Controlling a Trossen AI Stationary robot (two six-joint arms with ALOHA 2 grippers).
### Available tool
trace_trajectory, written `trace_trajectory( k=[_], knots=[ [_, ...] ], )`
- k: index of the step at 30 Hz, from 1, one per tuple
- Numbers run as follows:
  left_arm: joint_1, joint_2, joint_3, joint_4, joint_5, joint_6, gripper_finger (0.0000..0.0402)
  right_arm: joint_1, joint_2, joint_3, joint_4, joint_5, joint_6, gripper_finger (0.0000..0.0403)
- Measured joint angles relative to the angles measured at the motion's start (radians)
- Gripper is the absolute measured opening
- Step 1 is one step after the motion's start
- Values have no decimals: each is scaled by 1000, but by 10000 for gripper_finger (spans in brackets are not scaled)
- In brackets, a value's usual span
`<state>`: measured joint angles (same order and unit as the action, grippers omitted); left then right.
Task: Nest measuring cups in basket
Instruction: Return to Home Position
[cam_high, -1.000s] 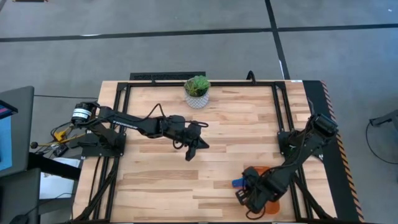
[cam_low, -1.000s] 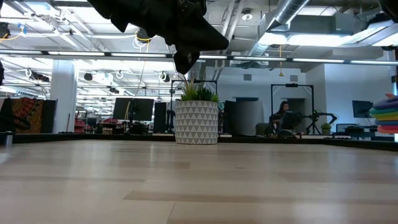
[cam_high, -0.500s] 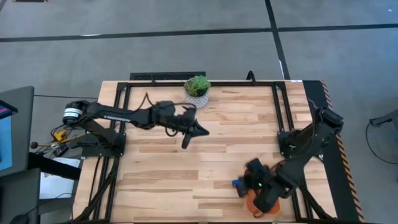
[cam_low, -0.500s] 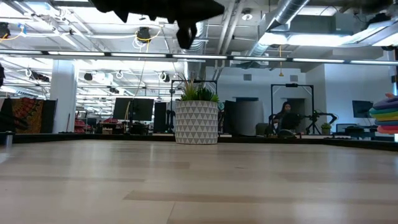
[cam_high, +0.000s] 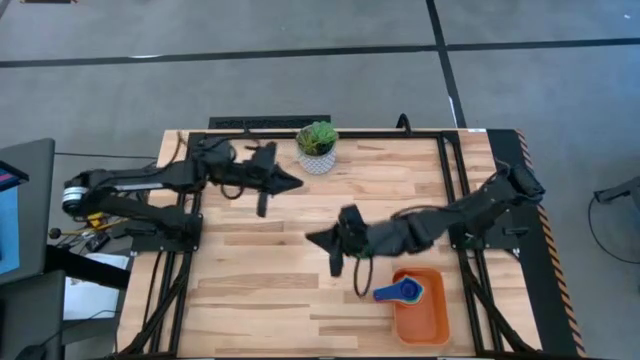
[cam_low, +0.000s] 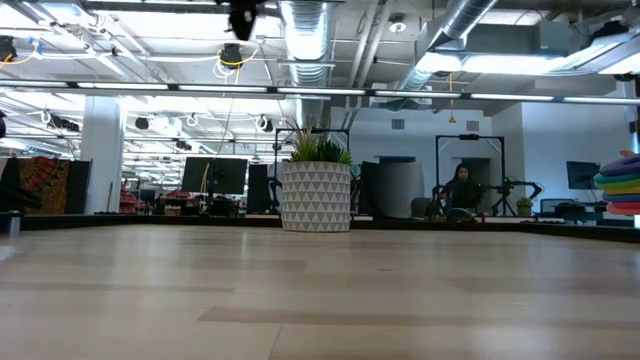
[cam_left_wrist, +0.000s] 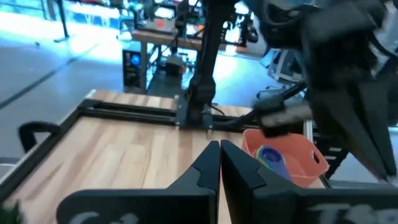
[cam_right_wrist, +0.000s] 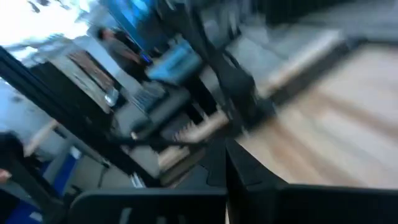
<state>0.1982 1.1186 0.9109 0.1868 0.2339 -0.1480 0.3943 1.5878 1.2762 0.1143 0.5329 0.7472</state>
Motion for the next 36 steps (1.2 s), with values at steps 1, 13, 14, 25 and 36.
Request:
trace_trajectory(
  k=[1,13,14,25,36],
  knots=[
    [0,-34,-28,2,-13,2,0,-21,0,-1,47,-22,-50,5],
    [-2,-504,-475,34,-144,-137,0,-160,-182,-3,-174,-139,-319,7],
    [-2,-539,-495,25,-146,-142,0,-170,-203,0,-210,-139,-335,8],
    [-2,-705,-561,-96,-253,-93,0,-251,-424,-101,-382,-178,-458,10],
    [-3,-540,-612,26,-277,-127,0,-340,-730,-417,-343,-285,-460,9]
  ],
)
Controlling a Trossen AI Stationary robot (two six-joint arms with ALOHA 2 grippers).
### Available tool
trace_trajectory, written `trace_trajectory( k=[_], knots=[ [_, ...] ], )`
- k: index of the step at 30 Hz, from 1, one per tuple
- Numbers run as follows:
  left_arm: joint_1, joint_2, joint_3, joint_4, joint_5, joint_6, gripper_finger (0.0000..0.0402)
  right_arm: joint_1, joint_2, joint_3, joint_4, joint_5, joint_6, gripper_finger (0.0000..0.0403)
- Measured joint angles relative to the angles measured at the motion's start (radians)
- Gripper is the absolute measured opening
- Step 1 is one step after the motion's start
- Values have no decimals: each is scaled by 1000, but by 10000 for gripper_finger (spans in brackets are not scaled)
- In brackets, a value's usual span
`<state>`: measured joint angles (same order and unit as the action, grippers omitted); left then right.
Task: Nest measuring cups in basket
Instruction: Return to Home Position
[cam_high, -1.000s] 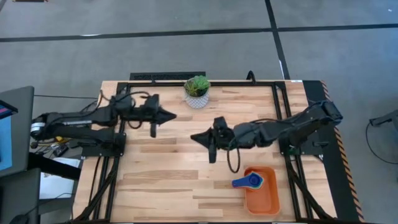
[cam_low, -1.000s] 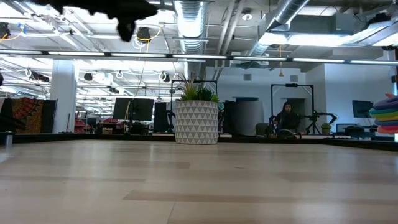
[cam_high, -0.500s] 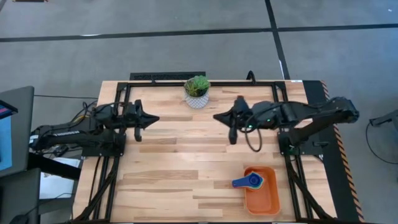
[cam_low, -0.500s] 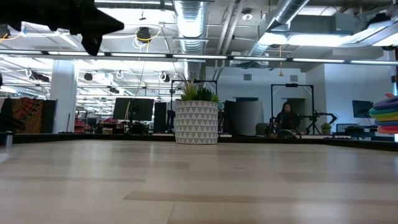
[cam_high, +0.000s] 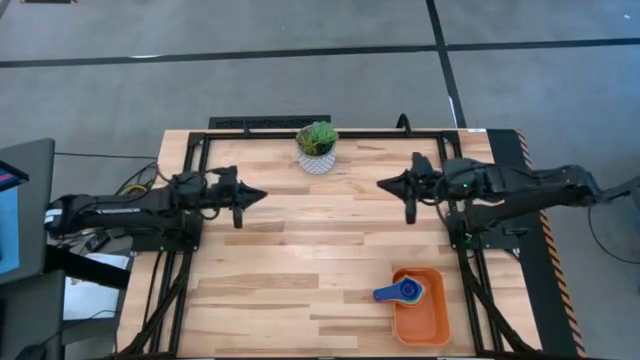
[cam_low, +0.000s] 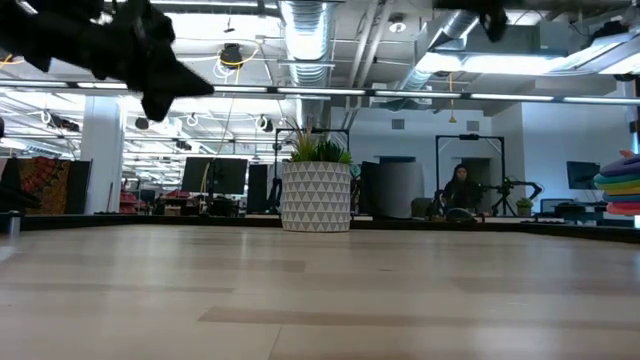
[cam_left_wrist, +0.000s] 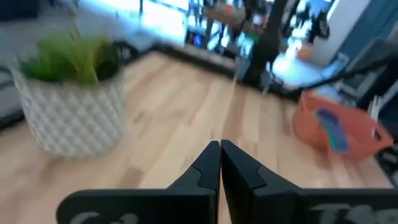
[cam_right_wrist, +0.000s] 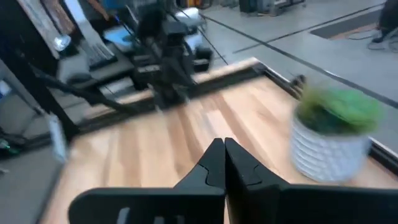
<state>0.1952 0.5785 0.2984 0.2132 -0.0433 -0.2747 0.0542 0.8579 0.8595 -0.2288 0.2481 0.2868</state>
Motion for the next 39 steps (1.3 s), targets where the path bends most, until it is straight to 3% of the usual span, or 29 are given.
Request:
trace_trajectory(
  k=[7,16,25,33,39],
  knots=[
    [0,116,-9,55,18,97,0,-54,-178,-162,-162,2,-59,10],
    [0,67,-9,-1,64,234,0,-57,-394,-371,73,-66,-126,7],
    [0,70,-12,4,91,315,0,-42,-547,-512,116,-96,-51,5],
    [0,35,-196,262,85,282,0,-6,-667,-598,125,-96,-59,6],
    [0,-43,-239,249,38,263,0,-7,-791,-672,121,-92,-57,8]
  ],
)
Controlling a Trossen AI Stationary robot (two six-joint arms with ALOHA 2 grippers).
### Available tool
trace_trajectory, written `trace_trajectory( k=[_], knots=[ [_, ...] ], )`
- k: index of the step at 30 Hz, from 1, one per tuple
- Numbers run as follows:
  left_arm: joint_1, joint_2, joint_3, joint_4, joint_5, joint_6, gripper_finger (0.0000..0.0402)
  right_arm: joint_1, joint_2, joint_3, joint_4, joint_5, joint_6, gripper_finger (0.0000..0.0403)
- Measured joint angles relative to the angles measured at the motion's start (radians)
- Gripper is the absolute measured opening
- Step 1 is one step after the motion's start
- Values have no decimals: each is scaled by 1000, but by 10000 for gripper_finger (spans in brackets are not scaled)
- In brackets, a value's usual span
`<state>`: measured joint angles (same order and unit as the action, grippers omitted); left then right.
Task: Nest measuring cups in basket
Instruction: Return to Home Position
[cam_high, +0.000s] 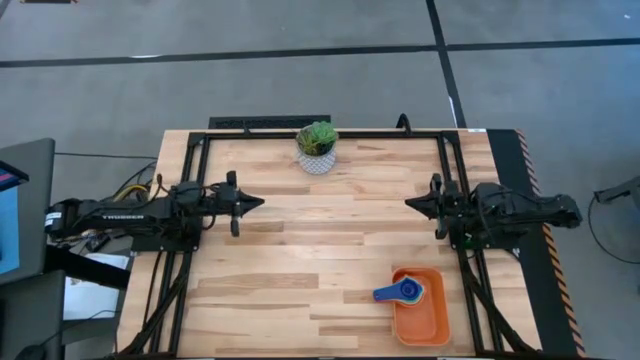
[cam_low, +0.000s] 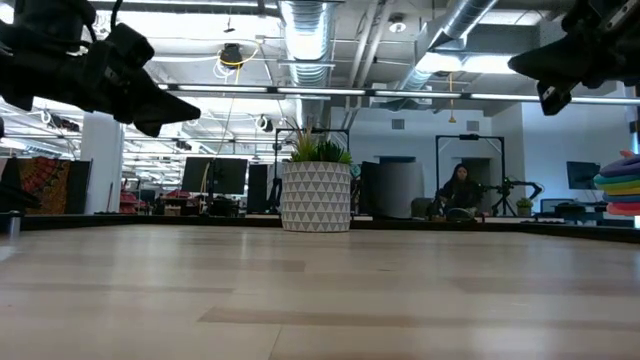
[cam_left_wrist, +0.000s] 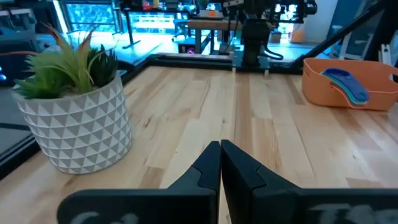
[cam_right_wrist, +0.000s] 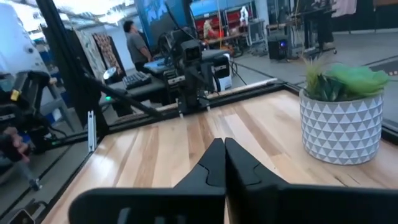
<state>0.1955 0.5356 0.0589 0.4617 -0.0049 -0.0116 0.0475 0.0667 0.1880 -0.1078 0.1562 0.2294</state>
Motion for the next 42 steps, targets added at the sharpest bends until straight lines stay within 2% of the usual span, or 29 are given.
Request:
trace_trajectory(
  k=[4,14,25,31,37,42],
  knots=[
    [0,-67,0,-59,-1,5,0,-12,-67,-34,-3,0,6,5],
    [1,-201,0,-208,22,15,0,-10,-65,-37,-71,-25,-2,4],
    [0,-209,-48,-188,26,-4,0,-10,-65,-150,123,-27,6,6],
    [0,-210,-48,-180,15,9,0,-10,-65,-178,150,-34,5,5],
    [0,-209,-49,-285,24,6,0,-10,-65,-178,141,-55,-55,13],
    [0,-210,-50,-304,54,2,0,-10,-65,-179,133,-82,-84,10]
  ],
)
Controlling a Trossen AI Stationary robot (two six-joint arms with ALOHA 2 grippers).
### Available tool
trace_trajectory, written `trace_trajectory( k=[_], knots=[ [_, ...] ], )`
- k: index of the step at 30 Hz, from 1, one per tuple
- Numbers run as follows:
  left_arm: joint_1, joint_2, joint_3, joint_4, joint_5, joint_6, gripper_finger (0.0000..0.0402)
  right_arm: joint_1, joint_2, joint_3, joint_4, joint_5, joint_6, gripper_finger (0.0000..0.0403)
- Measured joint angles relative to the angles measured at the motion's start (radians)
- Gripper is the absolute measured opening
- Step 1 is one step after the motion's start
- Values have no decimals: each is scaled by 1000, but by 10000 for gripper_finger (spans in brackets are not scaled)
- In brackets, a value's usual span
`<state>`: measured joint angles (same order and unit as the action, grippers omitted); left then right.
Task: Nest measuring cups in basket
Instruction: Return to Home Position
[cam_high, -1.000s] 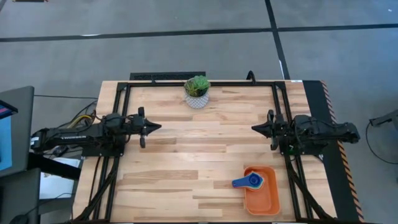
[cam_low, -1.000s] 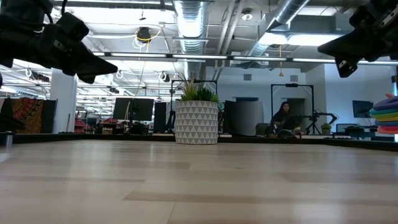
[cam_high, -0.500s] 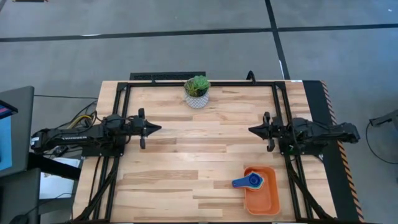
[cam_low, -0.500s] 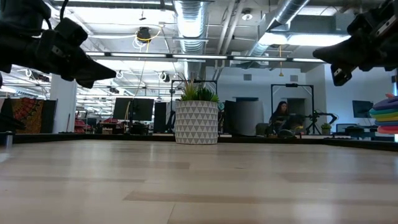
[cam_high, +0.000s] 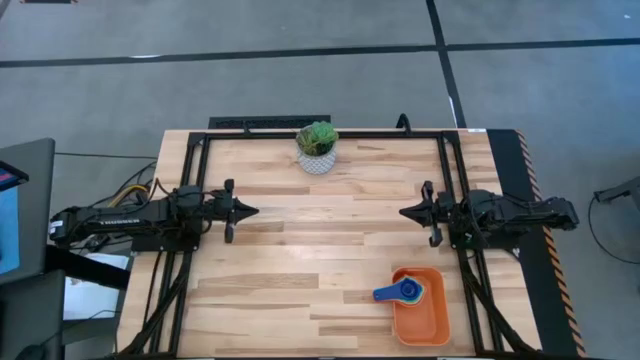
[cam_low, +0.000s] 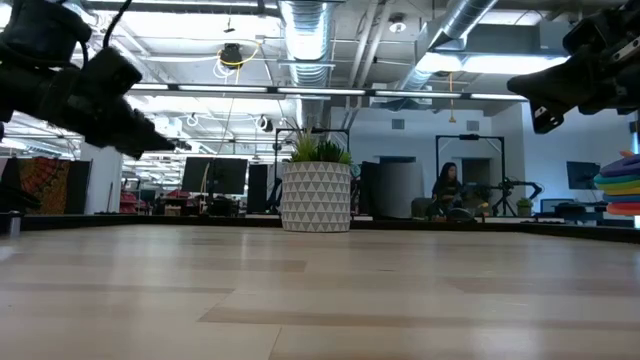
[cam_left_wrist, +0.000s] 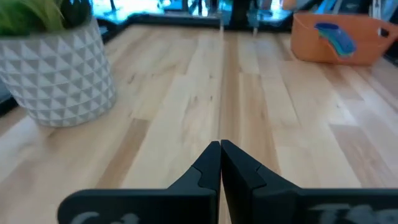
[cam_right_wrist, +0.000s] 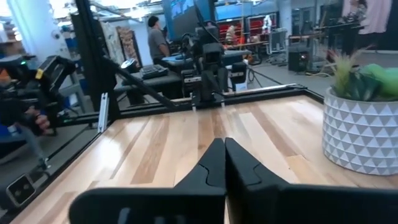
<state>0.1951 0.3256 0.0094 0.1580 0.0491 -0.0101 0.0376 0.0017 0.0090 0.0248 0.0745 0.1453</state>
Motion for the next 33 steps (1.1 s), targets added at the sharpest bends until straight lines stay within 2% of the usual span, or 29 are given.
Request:
trace_trajectory(
  k=[4,11,16,19,22,29,33],
  knots=[
    [0,1,0,-123,20,-11,0,0,0,0,-6,-22,-29,6],
    [0,-24,-1,-30,41,5,0,-1,2,0,-9,-31,-64,19],
    [0,-52,-1,-118,41,-2,0,-12,5,-1,-9,-31,-67,10],
    [0,-75,-2,-43,44,-2,0,-22,5,-1,-9,-31,-44,12],
    [0,-123,-2,-4,60,4,0,-26,5,-1,-9,-35,-42,20],
    [-6,-328,-2,-100,75,-28,0,-26,5,-1,-13,-51,-41,17],
    [-23,-303,-2,-111,44,-18,0,-27,6,-1,-13,-51,-41,9]
  ],
)
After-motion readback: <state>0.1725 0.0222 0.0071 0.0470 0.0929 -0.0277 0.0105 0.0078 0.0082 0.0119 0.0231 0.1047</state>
